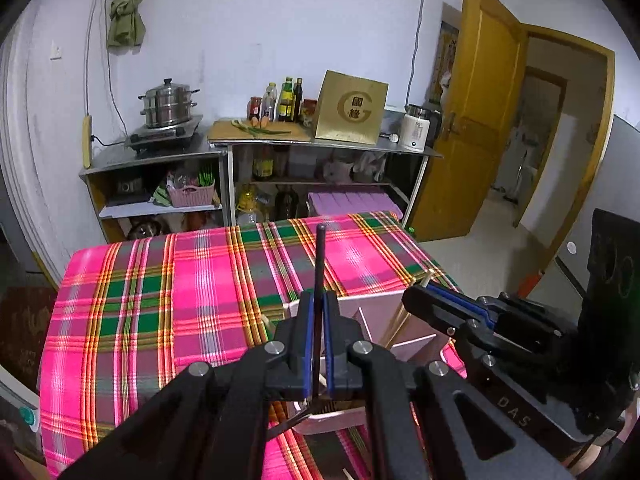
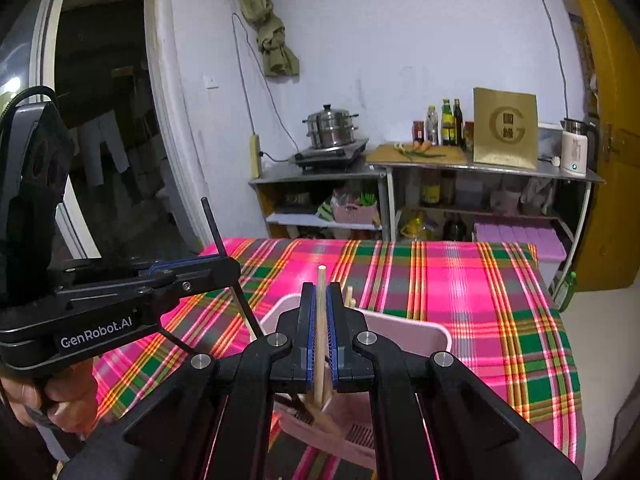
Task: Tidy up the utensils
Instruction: 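Open the right tool over the basket while the left tool releases its chopstick, then move both open tools down to the last loose light chopsticks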
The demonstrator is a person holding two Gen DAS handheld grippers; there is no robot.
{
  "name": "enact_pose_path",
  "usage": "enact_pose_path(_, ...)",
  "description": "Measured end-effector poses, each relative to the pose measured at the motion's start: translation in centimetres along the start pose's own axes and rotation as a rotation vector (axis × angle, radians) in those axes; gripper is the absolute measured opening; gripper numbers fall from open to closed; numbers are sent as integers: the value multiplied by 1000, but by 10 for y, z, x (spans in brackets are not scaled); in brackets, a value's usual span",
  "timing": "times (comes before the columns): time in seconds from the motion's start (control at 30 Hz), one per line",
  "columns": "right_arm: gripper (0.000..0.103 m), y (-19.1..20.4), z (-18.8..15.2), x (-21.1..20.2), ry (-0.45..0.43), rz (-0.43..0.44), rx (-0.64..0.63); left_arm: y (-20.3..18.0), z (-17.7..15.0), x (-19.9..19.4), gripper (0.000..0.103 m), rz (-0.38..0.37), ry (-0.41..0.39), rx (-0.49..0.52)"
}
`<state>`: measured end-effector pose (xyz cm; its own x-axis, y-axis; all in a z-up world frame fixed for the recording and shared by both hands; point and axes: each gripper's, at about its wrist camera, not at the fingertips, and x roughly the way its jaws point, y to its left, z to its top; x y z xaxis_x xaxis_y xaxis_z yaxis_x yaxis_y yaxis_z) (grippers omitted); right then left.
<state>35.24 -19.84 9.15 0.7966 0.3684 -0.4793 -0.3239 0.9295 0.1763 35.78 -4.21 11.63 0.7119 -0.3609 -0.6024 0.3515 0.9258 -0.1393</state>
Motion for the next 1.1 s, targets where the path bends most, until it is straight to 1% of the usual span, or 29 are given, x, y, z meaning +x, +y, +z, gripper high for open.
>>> enact_pose_path(0.13,7,-3,-1,-3,16,-2,4,0,-1,-2,6,-5,-4,1)
enact_pose_path(0.2,10,-5,-2,-11,4,-2,9,0,-3,-8,6,-3,-17,0)
enact_pose_path(0.3,11,-7,-1,-22,-10,-8,19,1,-7,-18,10,-3,-32,-9)
enact_pose_path(0.37,11,-8,-2,-33,-24,-11,22,0,-9,-28,14,2,-45,-6)
enact_pose_path(0.6,12,-6,-17,-77,-60,-28,24,-4,-28,-67,19,1,-97,-11)
enact_pose_path(0.77,12,5,-40,-110,-73,-46,1,-12,-55,-91,21,16,-125,-5)
enact_pose_path(0.97,12,19,-73,-141,-78,-41,-17,-22,-96,-113,22,-1,-140,-9)
enact_pose_path(1.1,13,23,-92,-157,-77,-37,-19,-28,-122,-122,24,-20,-136,-23)
